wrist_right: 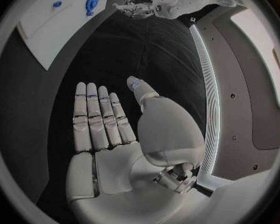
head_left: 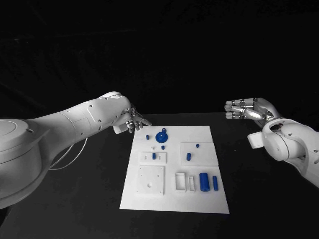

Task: Assemble the parts on the task board

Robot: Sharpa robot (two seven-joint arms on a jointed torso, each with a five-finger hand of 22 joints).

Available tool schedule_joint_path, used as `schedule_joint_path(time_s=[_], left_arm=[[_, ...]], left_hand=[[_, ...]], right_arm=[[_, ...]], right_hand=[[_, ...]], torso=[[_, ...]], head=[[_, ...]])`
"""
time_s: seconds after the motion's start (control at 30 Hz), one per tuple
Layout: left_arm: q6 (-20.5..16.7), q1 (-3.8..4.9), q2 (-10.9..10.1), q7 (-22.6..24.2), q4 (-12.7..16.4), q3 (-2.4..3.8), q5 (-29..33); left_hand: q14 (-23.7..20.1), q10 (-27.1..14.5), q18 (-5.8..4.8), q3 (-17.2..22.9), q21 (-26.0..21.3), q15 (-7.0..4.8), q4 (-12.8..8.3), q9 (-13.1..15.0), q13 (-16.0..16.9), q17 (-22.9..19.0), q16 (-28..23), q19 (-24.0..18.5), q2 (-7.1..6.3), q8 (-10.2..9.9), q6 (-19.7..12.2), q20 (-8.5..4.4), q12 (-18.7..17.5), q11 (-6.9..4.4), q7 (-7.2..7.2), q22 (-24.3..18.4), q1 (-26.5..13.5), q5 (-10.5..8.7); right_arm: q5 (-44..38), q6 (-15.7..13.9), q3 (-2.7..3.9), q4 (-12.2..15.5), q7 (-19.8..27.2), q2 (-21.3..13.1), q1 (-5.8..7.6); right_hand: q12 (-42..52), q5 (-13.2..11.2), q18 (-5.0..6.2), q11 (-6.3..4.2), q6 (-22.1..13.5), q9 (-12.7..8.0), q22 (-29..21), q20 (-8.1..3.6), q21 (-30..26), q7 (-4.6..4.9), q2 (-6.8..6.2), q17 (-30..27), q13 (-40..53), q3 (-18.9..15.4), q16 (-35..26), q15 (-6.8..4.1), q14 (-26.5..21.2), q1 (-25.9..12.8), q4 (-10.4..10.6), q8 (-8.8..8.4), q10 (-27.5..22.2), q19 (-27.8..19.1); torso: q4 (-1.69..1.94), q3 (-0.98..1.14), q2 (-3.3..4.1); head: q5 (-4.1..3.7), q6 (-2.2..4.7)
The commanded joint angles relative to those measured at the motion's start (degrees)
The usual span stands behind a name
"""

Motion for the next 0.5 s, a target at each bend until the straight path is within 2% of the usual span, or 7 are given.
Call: schedule_joint_path(time_s=[0.03,0.2,0.33,0.5], left_arm=[[4.40,-0.74,1.14,1.61,-1.93,-0.05,-0.90],[5.31,-1.97,2.94,2.09,-5.07,-0.09,-0.65],[5.51,-2.85,4.26,2.52,-7.64,-0.23,-0.59],[5.93,-3.65,5.19,3.09,-9.73,-0.42,0.05]], left_hand=[[-0.30,2.23,-0.86,-0.17,-0.37,0.18,0.30,-0.11,0.07,-0.09,0.22,0.21,0.01,0.15,-0.41,0.16,-0.38,0.42,0.02,0.95,0.00,-0.10],[-0.40,2.25,-0.86,-0.55,-0.42,0.20,0.18,-0.24,0.20,-0.16,0.33,0.20,0.31,0.38,-0.82,0.18,-0.39,0.46,0.08,0.98,-0.32,-0.33],[-0.39,2.23,-0.85,-0.60,-0.43,0.20,0.34,-0.27,0.23,-0.18,0.36,0.19,0.35,0.40,-0.95,0.19,-0.41,0.48,0.11,0.98,-0.54,-0.54],[-0.64,2.17,-0.83,-0.16,-0.59,0.34,1.38,-0.56,0.33,-0.34,0.45,0.03,-0.06,0.48,-2.08,0.31,-0.68,0.66,0.38,0.98,-0.99,-1.54]], right_arm=[[-0.50,0.17,0.03,0.41,0.63,-0.01,0.00],[-0.50,0.11,0.03,0.83,0.63,0.07,0.04],[-0.52,0.04,0.03,1.16,0.61,0.09,0.06],[-0.58,-0.06,0.03,1.31,0.58,0.13,0.09]], right_hand=[[-0.19,0.21,0.47,0.32,-0.41,-0.07,-0.07,0.04,0.24,-0.16,0.12,-0.08,-0.07,-0.29,-0.19,0.02,-0.38,-0.04,-0.03,-0.28,0.06,-0.39],[-0.19,0.22,0.46,0.33,-0.51,-0.07,-0.08,0.06,0.22,-0.14,0.11,-0.08,-0.07,-0.31,-0.19,0.05,-0.39,0.03,-0.05,-0.27,0.03,-0.42],[-0.19,0.22,0.46,0.33,-0.51,-0.07,-0.08,0.06,0.22,-0.14,0.11,-0.08,-0.07,-0.31,-0.19,0.05,-0.39,0.03,-0.05,-0.27,0.03,-0.42],[-0.19,0.22,0.48,0.32,-0.57,-0.07,-0.08,0.06,0.23,-0.15,0.08,-0.08,-0.07,-0.35,-0.19,0.04,-0.41,0.13,-0.08,-0.28,0.02,-0.42]], torso=[[-0.38,-0.01,0.43],[-0.71,0.00,0.72],[-0.83,0.00,0.84],[-0.92,-0.01,0.92]], head=[[0.31,0.19],[0.54,0.42],[0.58,0.71],[0.44,0.76]])
